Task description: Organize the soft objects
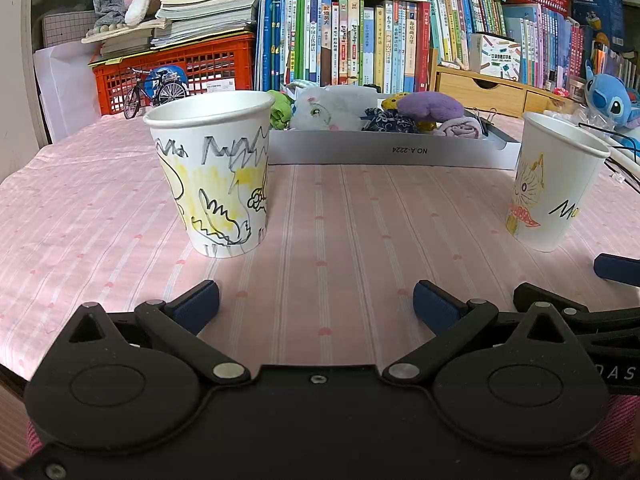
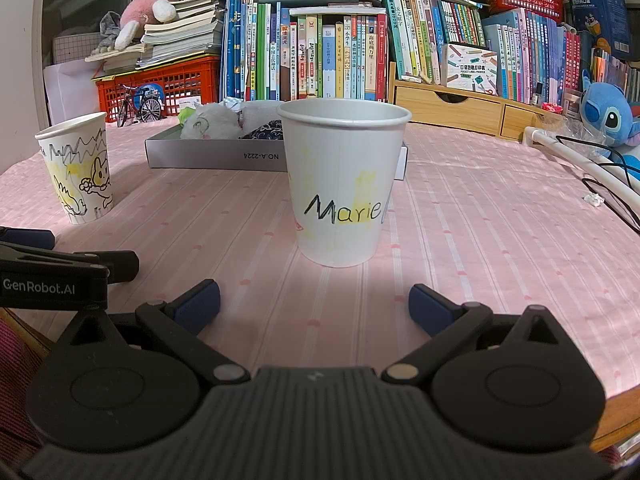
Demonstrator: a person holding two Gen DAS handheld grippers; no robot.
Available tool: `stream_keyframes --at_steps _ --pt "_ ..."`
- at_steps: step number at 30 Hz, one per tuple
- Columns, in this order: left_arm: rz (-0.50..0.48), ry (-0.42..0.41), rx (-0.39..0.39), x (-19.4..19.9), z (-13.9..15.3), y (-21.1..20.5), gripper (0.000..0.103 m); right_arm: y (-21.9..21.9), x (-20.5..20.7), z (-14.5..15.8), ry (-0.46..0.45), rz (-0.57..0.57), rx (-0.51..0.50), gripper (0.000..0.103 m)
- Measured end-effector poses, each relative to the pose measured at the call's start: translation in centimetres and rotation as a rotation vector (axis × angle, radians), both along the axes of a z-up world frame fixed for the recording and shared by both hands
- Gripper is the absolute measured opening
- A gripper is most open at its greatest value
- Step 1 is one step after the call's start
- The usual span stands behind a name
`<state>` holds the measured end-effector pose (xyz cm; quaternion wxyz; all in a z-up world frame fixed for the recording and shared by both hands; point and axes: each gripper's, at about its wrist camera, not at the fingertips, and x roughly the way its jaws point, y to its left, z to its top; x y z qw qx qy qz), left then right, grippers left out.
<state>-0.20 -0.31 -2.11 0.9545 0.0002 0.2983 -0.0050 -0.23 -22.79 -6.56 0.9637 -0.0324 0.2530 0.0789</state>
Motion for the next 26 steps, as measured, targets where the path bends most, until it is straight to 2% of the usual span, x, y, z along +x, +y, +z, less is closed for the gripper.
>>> stream_keyframes --at_steps 26 --pt "-0.006 -0.010 0.003 0.13 0.31 -0.22 0.103 -0.01 0.00 0.04 0.000 0.000 0.000 0.103"
